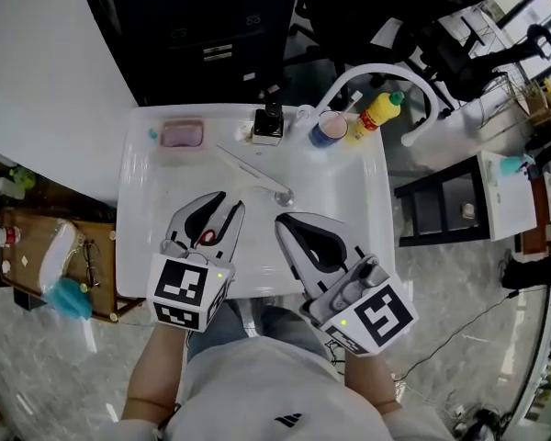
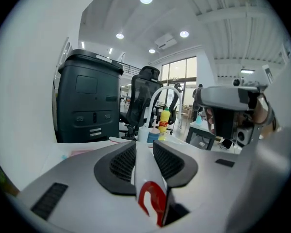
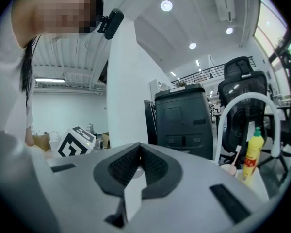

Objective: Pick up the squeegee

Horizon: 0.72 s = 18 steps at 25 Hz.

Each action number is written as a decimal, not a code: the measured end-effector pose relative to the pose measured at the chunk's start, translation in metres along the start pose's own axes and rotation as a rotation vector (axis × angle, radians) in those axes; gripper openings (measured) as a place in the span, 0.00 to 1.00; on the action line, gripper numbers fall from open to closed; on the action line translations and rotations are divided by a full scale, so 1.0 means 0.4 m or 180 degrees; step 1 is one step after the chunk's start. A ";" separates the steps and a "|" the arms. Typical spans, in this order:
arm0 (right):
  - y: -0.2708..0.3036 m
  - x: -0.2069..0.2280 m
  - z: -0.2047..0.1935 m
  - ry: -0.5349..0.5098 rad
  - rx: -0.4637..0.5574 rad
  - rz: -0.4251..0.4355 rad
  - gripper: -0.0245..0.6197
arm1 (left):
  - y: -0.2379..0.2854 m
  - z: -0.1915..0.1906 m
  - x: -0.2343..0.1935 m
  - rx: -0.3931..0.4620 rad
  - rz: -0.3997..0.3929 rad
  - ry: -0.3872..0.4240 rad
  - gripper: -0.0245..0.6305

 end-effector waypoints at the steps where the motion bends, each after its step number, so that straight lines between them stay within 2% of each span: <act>1: -0.010 0.002 0.000 0.0002 0.0007 -0.0052 0.05 | 0.002 0.010 0.011 0.0032 -0.0054 0.0014 0.22; 18: -0.151 0.037 0.016 -0.0028 0.0105 -0.0716 0.05 | 0.027 0.132 0.177 0.0338 -0.0836 0.0186 0.22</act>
Point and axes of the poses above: the fingertips, and each gripper's own axes: y forward along the fingers, x to its right, z out of its top, the point moved 4 cm from there along -y, backward along the fingers, and after that the axes turned 9 degrees about z, right-handed, at the moved point
